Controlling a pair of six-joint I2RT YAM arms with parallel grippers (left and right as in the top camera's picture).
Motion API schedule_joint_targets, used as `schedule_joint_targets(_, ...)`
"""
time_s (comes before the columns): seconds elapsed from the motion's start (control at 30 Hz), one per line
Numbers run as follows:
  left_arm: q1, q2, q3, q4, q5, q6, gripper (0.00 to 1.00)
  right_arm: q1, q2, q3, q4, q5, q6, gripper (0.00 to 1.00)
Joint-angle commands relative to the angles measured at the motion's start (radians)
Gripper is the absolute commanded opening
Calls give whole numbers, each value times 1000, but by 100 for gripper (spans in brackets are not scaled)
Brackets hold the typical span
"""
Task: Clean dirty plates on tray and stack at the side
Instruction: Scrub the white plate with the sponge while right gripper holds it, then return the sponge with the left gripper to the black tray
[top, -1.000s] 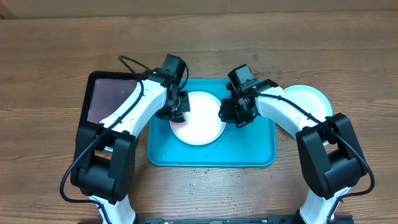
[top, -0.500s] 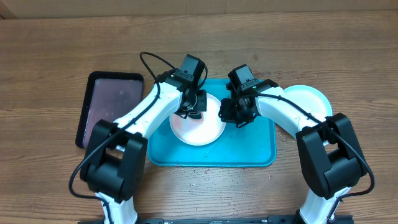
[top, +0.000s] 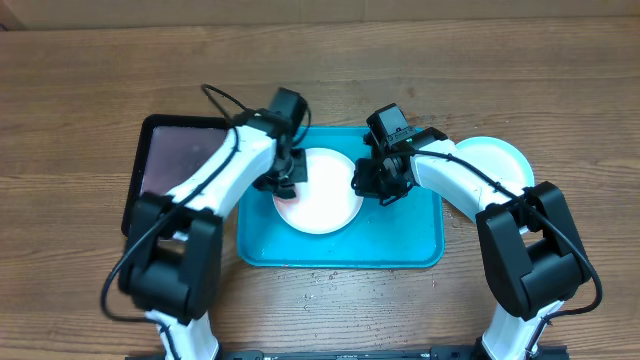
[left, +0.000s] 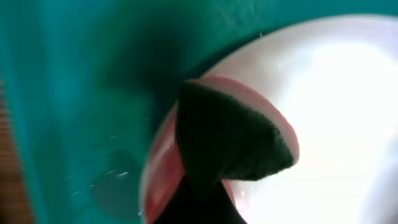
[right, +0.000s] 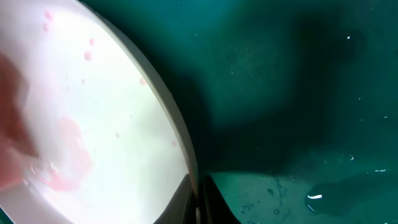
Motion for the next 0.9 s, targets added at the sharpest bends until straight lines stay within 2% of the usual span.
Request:
schedule_joint_targets(0.0,26,-115,12,-6,-39,23,4,0,-23,14,2,-4,2,4)
schedule_joint_targets(0.2,125,-212,12,-63,-40,32,5,0,-25,30,0,31,-53,4)
schedule_joint_targets(0.5,336,-241,-11,-69,21,236,4,1,-92,114,-68,200,-98,4)
schedule_joint_targets(0.67,418,-241,-83,16,71,312,4,20,-163,154,-98,367,-118,4)
schedule_joint_targets(0.87,496,-240,-199,132,108,410,4,109,-263,161,-85,698,-169,4)
